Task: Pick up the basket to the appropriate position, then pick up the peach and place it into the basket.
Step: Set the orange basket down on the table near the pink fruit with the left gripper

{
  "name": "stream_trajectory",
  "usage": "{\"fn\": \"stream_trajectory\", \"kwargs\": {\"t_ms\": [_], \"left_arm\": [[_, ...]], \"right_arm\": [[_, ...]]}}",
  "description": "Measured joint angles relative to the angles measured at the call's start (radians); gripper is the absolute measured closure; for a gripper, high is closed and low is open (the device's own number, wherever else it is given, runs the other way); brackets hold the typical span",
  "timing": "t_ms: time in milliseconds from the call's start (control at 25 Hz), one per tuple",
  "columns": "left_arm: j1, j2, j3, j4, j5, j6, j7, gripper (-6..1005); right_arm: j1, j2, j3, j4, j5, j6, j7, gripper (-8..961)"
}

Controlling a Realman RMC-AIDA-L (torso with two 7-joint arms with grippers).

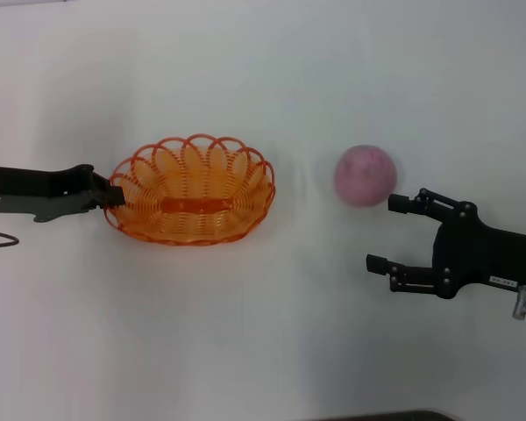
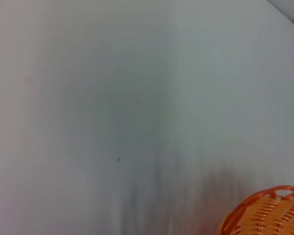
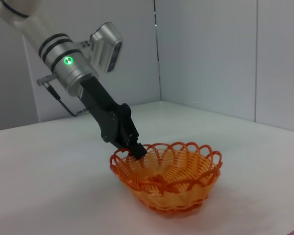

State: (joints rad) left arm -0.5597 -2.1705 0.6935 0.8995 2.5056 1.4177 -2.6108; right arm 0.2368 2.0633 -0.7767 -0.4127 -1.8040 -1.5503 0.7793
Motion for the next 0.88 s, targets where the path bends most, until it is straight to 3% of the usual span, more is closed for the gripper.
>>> {"fn": "stream_trajectory", "kwargs": {"t_ms": [360,680,880], "left_arm": [[0.008,0.005,-0.003,-0.009,-0.023,-0.002,-0.009,931],[0.015,0.005,-0.006,-0.003,-0.033,0.003,-0.012,820],[0.028,0.006,-0.005,0.011,-0.067,0.002,0.018,653]], "right_arm": [[0.005,0.0,-0.001,0.0,0.0,-0.001,0.0,18],[0.006,0.0,0.0,0.0,0.0,-0.001,0.0,18],[0.006,0.0,0.001,0.0,0.0,-0.001,0.0,18]]}}
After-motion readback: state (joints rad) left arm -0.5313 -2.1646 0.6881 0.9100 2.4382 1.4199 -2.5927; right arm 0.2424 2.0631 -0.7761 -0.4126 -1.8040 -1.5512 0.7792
